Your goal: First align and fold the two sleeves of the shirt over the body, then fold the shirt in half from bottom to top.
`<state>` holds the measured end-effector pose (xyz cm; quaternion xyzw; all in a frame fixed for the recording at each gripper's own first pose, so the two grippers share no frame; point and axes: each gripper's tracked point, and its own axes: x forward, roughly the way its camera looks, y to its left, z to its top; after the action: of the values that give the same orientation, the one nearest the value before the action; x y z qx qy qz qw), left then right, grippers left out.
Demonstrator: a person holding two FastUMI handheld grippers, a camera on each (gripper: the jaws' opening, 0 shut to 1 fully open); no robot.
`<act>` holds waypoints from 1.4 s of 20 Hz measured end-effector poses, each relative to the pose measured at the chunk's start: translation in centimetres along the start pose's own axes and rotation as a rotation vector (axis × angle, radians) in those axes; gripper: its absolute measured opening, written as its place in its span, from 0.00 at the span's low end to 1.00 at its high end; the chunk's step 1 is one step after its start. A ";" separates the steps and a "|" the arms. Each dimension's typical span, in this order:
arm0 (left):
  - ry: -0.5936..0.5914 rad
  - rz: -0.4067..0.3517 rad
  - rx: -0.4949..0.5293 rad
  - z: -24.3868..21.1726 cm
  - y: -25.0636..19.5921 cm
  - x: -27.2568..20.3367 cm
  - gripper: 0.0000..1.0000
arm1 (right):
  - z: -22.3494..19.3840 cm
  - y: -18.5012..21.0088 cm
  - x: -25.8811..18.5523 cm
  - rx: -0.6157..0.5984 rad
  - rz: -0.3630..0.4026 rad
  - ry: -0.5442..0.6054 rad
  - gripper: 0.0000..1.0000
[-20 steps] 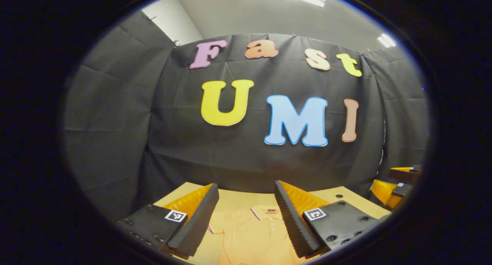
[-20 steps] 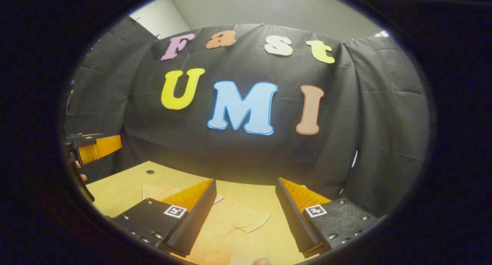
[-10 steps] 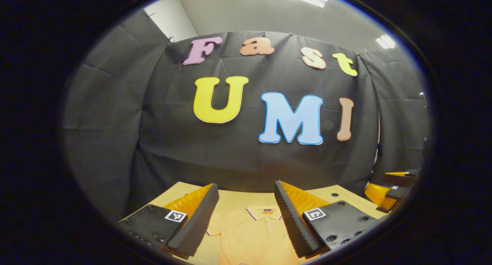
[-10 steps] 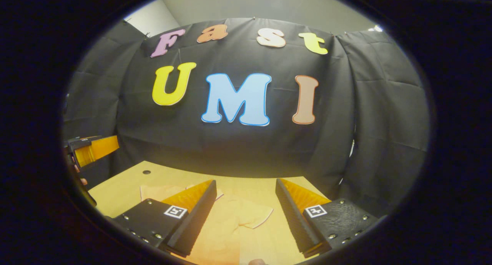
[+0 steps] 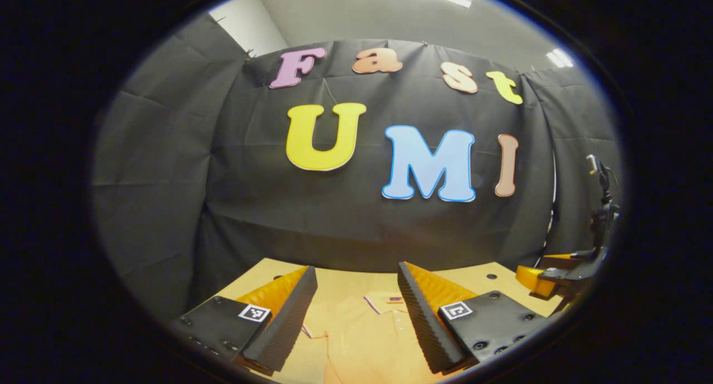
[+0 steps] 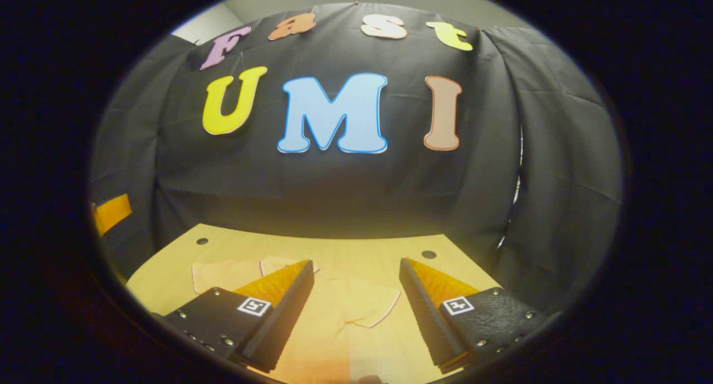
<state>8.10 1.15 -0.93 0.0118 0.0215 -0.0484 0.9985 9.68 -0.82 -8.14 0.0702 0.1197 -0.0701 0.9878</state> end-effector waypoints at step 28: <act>0.099 0.123 0.023 -3.2 2.2 -1.4 0.94 | -18.3 -6.0 18.2 0.083 -0.090 0.520 0.97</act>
<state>6.78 3.55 -4.07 0.0271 0.0695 0.0136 0.9971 22.10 -6.10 -30.95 0.1211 0.3693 -0.0986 0.9161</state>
